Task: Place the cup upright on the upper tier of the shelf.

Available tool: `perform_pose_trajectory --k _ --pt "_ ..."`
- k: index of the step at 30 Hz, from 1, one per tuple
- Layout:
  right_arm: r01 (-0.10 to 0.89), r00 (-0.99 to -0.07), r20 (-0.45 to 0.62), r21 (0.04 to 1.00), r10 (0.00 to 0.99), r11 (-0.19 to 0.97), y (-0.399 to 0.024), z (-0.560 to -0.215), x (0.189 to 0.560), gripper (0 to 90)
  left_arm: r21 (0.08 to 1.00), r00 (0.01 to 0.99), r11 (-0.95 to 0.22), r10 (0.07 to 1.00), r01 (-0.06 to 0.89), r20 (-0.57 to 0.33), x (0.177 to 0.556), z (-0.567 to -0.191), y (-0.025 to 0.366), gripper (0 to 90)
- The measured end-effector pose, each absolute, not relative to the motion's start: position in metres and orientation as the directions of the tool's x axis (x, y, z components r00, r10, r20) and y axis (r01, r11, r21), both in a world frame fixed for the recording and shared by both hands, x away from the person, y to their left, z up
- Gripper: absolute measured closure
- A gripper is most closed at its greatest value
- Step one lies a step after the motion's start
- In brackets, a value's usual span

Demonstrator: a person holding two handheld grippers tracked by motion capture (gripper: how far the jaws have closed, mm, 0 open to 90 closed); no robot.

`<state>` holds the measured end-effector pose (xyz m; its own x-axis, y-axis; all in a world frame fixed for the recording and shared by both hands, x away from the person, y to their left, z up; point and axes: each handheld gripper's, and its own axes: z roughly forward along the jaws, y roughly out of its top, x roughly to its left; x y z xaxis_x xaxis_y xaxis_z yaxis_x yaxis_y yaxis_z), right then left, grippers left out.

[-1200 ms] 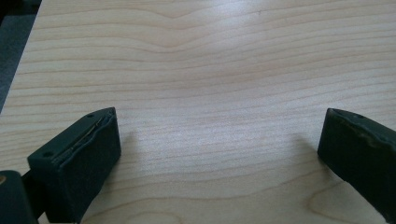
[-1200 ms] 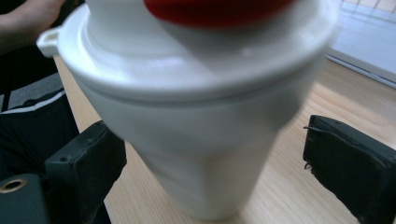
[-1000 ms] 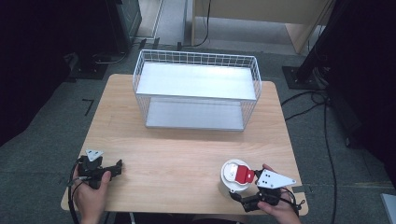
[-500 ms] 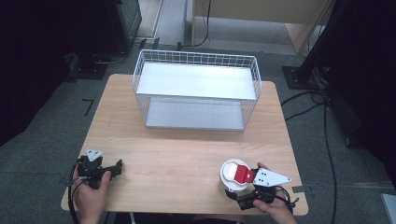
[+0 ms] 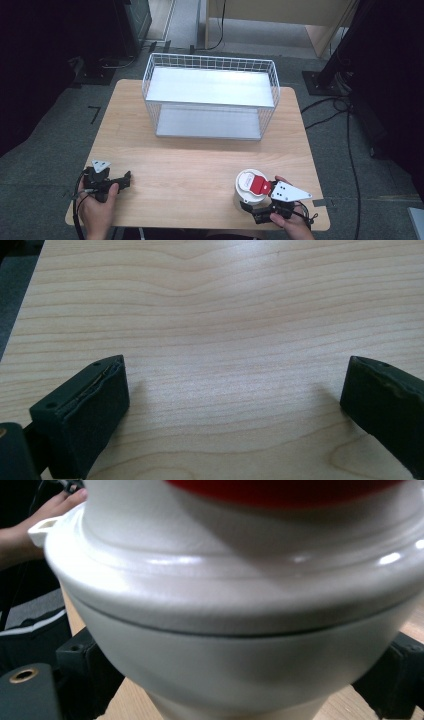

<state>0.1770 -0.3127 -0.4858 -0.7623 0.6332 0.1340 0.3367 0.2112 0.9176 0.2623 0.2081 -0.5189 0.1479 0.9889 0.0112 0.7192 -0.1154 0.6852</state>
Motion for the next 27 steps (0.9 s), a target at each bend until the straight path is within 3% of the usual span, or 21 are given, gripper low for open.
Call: perform_pose_trajectory --k 18,27 --pt "0.343 -0.693 0.156 0.93 0.704 0.132 -0.31 -0.477 0.18 9.0 0.685 0.148 -0.116 0.989 0.719 0.011 0.262 -0.519 0.208 0.0" --pt "0.313 -0.661 0.13 0.943 0.739 0.114 -0.3 -0.455 0.199 9.0 0.686 0.148 -0.115 0.989 0.719 0.011 0.262 -0.519 0.208 0.0"
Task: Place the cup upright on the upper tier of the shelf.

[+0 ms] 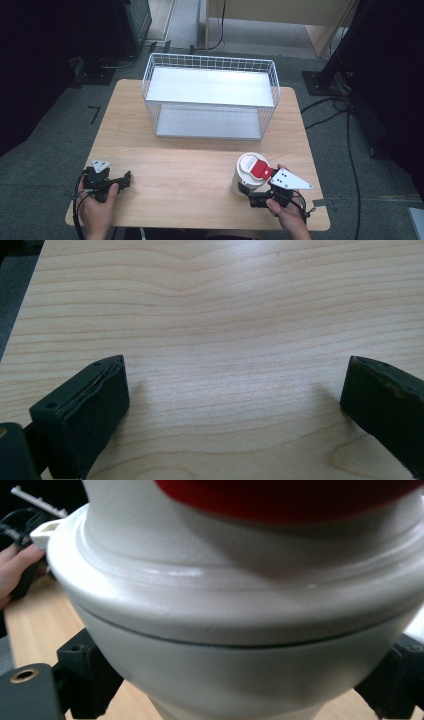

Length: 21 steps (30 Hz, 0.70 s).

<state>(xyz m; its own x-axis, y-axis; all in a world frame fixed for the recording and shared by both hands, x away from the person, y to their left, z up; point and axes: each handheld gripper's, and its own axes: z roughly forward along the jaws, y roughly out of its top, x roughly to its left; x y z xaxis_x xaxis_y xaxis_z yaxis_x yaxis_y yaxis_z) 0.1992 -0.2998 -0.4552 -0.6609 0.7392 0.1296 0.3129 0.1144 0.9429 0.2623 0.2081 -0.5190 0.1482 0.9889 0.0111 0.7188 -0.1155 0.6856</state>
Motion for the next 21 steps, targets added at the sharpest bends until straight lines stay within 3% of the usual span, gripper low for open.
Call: perform_pose_trajectory --k 21 --pt "0.231 -0.663 0.079 0.967 0.744 0.103 -0.262 -0.39 0.246 9.0 0.685 0.148 -0.115 0.989 0.719 0.011 0.262 -0.519 0.208 0.0"
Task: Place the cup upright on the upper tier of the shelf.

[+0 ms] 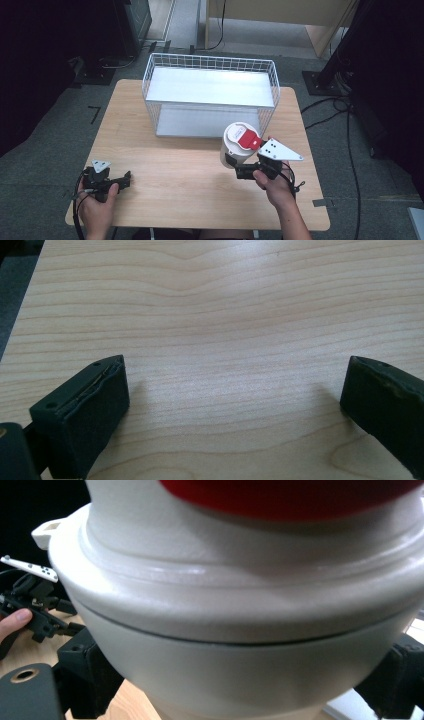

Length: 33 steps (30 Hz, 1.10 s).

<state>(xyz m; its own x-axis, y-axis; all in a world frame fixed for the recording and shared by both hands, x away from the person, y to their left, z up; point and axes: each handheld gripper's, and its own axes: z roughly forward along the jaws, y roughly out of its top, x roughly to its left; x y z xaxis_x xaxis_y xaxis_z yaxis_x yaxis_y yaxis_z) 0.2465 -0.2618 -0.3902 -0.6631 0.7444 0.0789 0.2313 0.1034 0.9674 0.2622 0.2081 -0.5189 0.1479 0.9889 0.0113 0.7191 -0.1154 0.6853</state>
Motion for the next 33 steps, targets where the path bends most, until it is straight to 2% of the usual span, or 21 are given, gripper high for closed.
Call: perform_pose_trajectory --k 11,20,33 --pt "0.242 -0.639 0.099 0.967 0.763 0.077 -0.248 -0.37 0.269 9.0 0.685 0.148 -0.116 0.989 0.719 0.011 0.262 -0.519 0.208 0.0" --pt "0.22 -0.616 0.062 0.971 0.786 0.095 -0.241 -0.349 0.288 9.0 0.685 0.148 -0.116 0.989 0.72 0.011 0.262 -0.519 0.208 0.0" --pt "0.205 -0.58 0.069 0.977 0.812 0.063 -0.235 -0.327 0.314 9.1 0.686 0.148 -0.116 0.989 0.719 0.012 0.262 -0.519 0.208 0.0"
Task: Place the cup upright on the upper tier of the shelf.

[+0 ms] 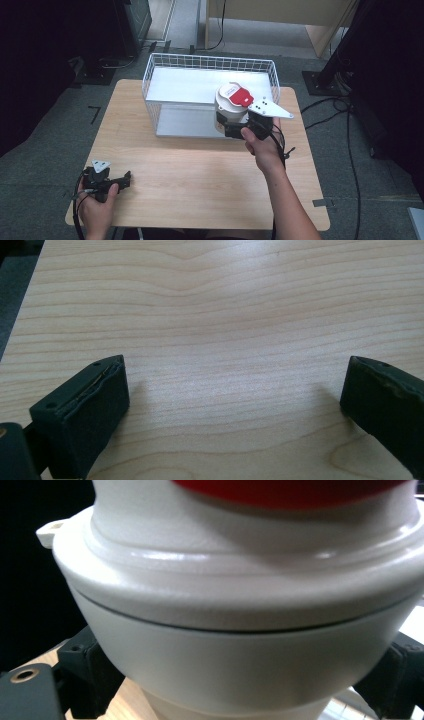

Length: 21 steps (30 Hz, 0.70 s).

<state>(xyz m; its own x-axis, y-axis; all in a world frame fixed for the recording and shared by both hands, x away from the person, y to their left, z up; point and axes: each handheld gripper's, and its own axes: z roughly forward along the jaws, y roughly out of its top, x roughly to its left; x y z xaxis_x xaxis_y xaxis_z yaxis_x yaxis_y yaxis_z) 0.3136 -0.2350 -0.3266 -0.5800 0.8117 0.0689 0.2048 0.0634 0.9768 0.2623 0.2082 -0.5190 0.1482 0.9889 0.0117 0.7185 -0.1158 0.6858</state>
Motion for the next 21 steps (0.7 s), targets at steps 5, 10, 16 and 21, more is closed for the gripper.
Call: perform_pose_trajectory --k 5,10,16,21 --pt "0.19 -0.579 0.071 0.98 0.812 0.05 -0.232 -0.321 0.32 9.1 0.686 0.148 -0.116 0.989 0.719 0.012 0.262 -0.519 0.208 0.0" --pt "0.181 -0.575 0.075 0.983 0.815 0.037 -0.231 -0.316 0.323 9.1 0.686 0.148 -0.116 0.989 0.719 0.012 0.262 -0.519 0.208 0.0" --pt "0.165 -0.559 0.074 0.986 0.826 0.023 -0.23 -0.305 0.332 9.1 0.686 0.148 -0.116 0.989 0.718 0.012 0.262 -0.519 0.208 0.0" --pt "0.157 -0.542 0.067 0.987 0.838 0.023 -0.228 -0.297 0.343 9.0 0.686 0.148 -0.116 0.989 0.719 0.012 0.262 -0.519 0.208 0.0"
